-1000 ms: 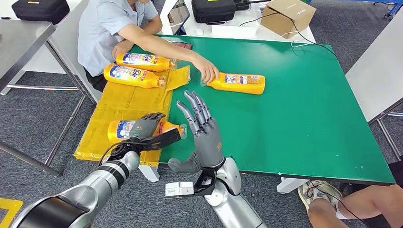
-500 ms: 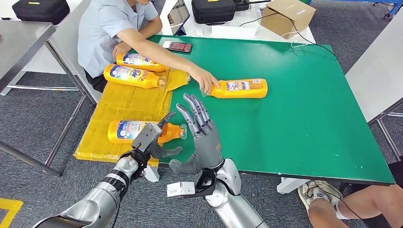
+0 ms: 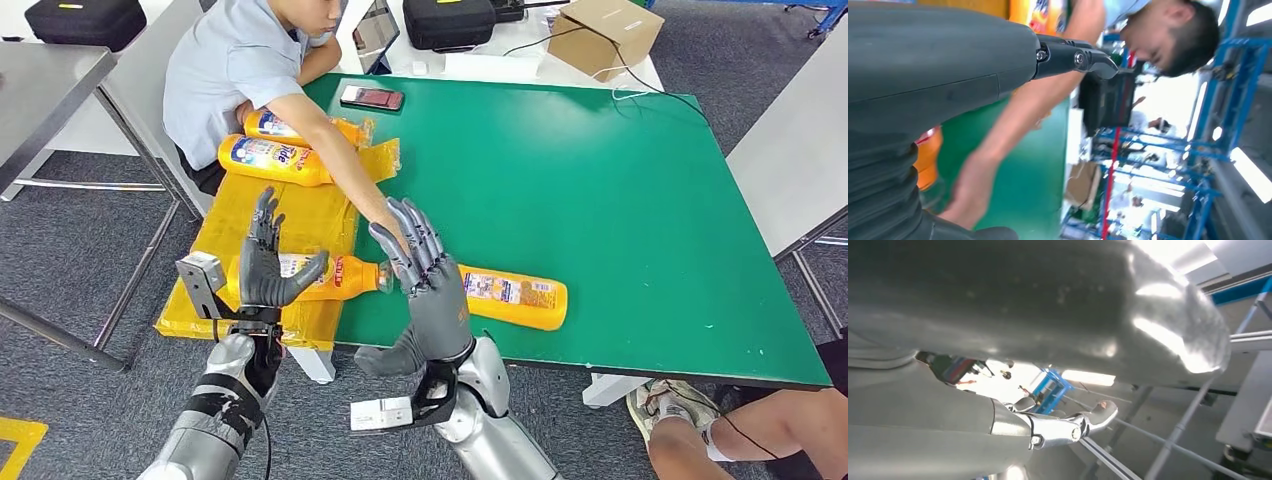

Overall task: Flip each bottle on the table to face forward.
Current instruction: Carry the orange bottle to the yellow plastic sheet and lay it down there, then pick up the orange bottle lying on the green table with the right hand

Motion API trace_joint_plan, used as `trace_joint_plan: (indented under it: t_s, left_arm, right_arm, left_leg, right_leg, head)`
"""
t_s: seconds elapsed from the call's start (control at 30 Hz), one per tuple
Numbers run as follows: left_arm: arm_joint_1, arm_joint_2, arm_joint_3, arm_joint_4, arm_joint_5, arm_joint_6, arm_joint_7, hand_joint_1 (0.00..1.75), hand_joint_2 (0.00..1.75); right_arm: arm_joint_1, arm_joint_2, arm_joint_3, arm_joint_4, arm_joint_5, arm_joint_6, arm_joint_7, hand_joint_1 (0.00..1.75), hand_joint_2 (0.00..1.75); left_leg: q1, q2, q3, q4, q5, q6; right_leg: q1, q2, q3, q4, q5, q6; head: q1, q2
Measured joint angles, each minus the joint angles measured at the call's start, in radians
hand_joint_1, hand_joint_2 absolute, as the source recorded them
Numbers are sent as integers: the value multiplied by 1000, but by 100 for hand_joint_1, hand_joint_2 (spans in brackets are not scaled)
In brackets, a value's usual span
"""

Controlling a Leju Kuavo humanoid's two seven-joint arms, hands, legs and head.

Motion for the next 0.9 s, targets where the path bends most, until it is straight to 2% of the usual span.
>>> trace_joint_plan:
  t_s: [0.13,0.2,0.27,0.37,0.43,0.5,0.63,0.8,0.9]
  left_arm:
    - [59,-12,24,-113,97,84,-5,0,175]
    - [100,-14,40,-181,107,153,-16,0,175]
    - [147,-16,57,-252,98,224,-29,0,175]
    - [208,-21,84,-351,83,314,-42,0,175]
    - [242,-29,102,-416,75,389,-49,0,175]
    - [272,-39,113,-477,83,447,-54,0,175]
    - [321,-52,124,-570,109,462,-53,0,175]
    - [345,-59,130,-623,116,458,-52,0,175]
    - [356,-60,132,-640,122,452,-43,0,175]
  right_arm:
    - [38,4,-20,-29,34,0,0,0,175]
    - [55,5,-44,-21,107,0,24,0,175]
    - [67,-2,-67,2,213,0,107,0,175]
    - [78,-32,-91,50,332,0,280,0,175]
    - [88,-51,-124,72,379,0,332,0,175]
    - [102,-61,-169,80,418,0,338,0,175]
    - [125,-76,-237,83,449,0,349,0,175]
    - [134,-86,-269,84,460,0,362,0,175]
    - [136,-97,-274,84,507,12,436,0,175]
  left_leg:
    - [0,1,0,0,0,0]
    - [0,1,0,0,0,0]
    - [0,0,0,0,-1,0]
    - [0,-1,-1,0,-1,0]
    - [0,-2,-1,0,-1,0]
    - [0,-1,-1,0,-1,0]
    - [0,-2,-1,0,-1,0]
    - [-1,-2,-1,0,-1,0]
    - [-1,-1,-1,0,-1,0]
  right_leg:
    - [0,0,0,0,0,0]
    - [0,0,0,0,0,0]
    - [0,0,0,0,0,0]
    - [0,0,-1,0,-1,0]
    - [0,0,-1,-1,-1,0]
    - [0,0,-1,-1,-1,0]
    - [0,0,-1,-1,-1,0]
    - [0,0,-1,-1,-1,0]
    - [0,0,-1,-1,-1,0]
  head:
    - [0,0]
    - [0,0]
    - [0,0]
    - [0,0]
    - [0,0]
    - [0,0]
    - [0,0]
    - [0,0]
    - [0,0]
